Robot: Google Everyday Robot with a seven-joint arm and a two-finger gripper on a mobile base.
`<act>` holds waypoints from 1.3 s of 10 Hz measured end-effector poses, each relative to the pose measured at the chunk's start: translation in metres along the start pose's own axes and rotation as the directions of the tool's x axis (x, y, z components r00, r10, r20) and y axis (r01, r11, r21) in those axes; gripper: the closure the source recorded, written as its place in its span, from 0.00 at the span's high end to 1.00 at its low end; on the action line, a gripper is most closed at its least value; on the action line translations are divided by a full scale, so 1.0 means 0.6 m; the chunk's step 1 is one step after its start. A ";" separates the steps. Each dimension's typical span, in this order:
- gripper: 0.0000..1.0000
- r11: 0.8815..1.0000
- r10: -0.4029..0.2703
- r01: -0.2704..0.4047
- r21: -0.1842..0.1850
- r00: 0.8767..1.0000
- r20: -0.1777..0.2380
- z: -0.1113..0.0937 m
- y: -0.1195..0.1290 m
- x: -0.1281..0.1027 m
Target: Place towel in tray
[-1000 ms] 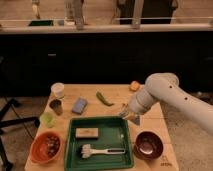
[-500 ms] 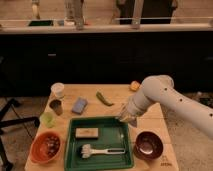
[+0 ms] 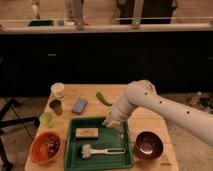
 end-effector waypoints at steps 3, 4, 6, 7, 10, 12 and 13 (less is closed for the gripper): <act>0.00 0.998 0.042 -0.041 -0.051 0.999 0.012 0.059 0.014 0.028; 0.00 0.997 0.054 -0.053 -0.064 0.998 0.013 0.071 0.016 0.035; 0.00 0.993 0.070 -0.068 -0.096 0.997 0.014 0.093 0.015 0.044; 0.00 0.992 0.063 -0.061 -0.107 0.998 0.013 0.099 0.015 0.040; 0.22 0.992 0.063 -0.061 -0.107 0.998 0.012 0.098 0.015 0.042; 0.44 0.992 0.065 -0.063 -0.106 0.998 0.012 0.097 0.016 0.045; 0.52 0.992 0.066 -0.064 -0.105 0.998 0.012 0.097 0.016 0.045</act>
